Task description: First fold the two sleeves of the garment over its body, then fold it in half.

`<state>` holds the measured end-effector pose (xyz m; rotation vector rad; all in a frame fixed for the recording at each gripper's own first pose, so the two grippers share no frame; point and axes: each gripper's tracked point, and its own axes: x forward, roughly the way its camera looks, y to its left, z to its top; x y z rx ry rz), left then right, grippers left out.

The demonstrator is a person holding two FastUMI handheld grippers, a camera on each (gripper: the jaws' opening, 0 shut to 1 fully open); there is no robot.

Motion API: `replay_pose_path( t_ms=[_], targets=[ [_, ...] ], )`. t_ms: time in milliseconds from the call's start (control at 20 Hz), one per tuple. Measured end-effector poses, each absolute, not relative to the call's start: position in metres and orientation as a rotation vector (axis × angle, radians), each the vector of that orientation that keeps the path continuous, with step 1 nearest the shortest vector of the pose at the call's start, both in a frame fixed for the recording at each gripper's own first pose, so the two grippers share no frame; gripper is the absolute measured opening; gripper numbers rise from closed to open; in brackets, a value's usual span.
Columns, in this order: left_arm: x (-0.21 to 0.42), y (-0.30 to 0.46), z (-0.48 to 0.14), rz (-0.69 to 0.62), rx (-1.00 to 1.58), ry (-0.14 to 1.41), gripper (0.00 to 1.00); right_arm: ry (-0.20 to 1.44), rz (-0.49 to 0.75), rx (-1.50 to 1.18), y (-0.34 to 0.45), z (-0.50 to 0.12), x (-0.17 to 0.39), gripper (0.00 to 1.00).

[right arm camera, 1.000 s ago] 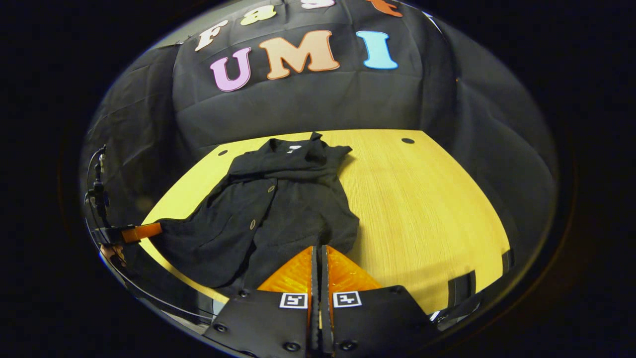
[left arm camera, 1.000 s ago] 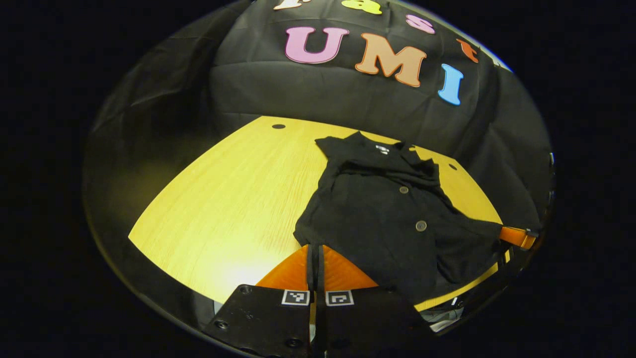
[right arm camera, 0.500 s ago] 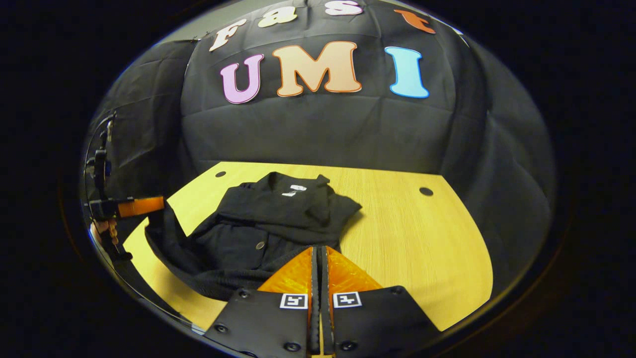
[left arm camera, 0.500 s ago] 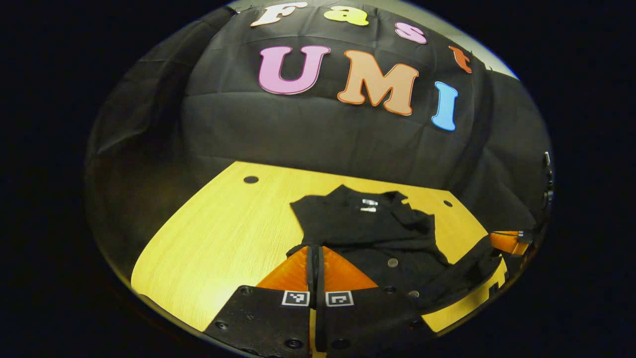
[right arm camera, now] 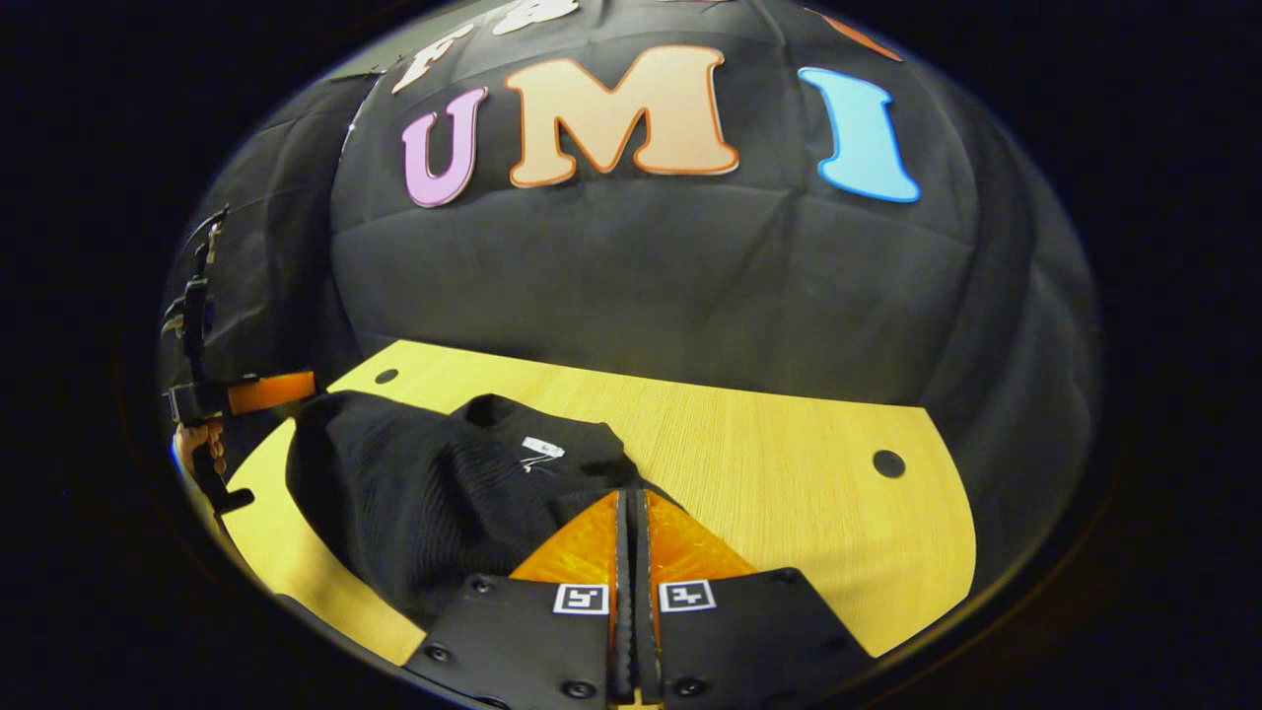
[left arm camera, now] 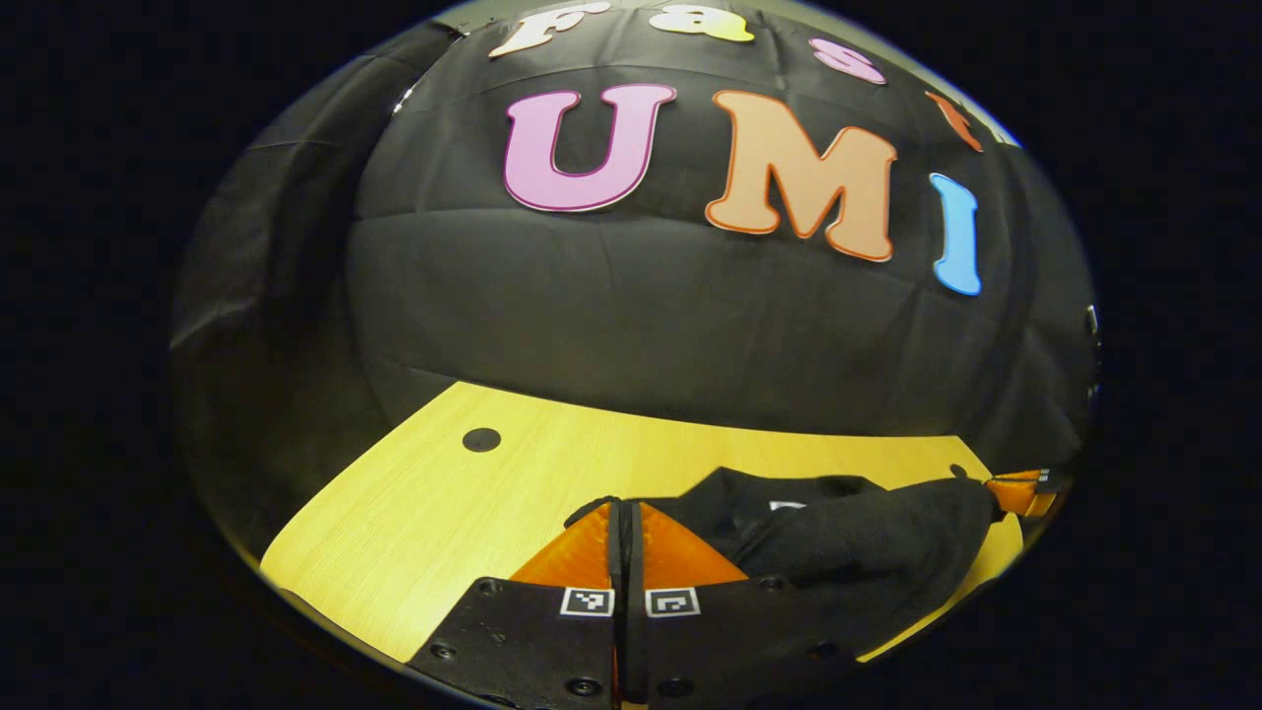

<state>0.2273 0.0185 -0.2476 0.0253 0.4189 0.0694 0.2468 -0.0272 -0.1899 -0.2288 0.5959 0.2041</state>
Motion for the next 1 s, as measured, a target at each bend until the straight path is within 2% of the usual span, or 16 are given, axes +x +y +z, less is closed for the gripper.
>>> replay_pose_path(
  t_ms=[250,500,600,650,800,850,900,1000],
  targets=[
    [0.275,0.035,-0.293,0.151,0.042,0.473,0.00,0.641,0.234,-0.216,-0.022,-0.216,0.307,0.04],
    [0.283,0.037,-0.301,0.182,0.088,0.464,0.02,0.678,0.231,-0.141,-0.026,-0.239,0.323,0.04],
    [0.285,0.039,-0.295,0.193,0.116,0.446,0.04,0.672,0.216,-0.135,-0.031,-0.235,0.322,0.15],
    [0.287,0.037,-0.292,0.184,0.122,0.437,0.10,0.671,0.210,-0.120,-0.037,-0.231,0.320,0.36],
    [0.280,0.038,-0.267,0.193,0.134,0.399,1.00,0.674,0.209,-0.069,-0.041,-0.220,0.318,1.00],
    [0.278,0.041,-0.257,0.203,0.131,0.384,0.90,0.666,0.206,-0.062,-0.043,-0.213,0.313,0.97],
    [0.270,0.041,-0.243,0.211,0.128,0.368,0.90,0.648,0.203,-0.063,-0.045,-0.204,0.308,0.96],
    [0.258,0.046,-0.213,0.229,0.131,0.315,0.90,0.587,0.199,-0.070,-0.048,-0.178,0.298,0.99]
  ],
)
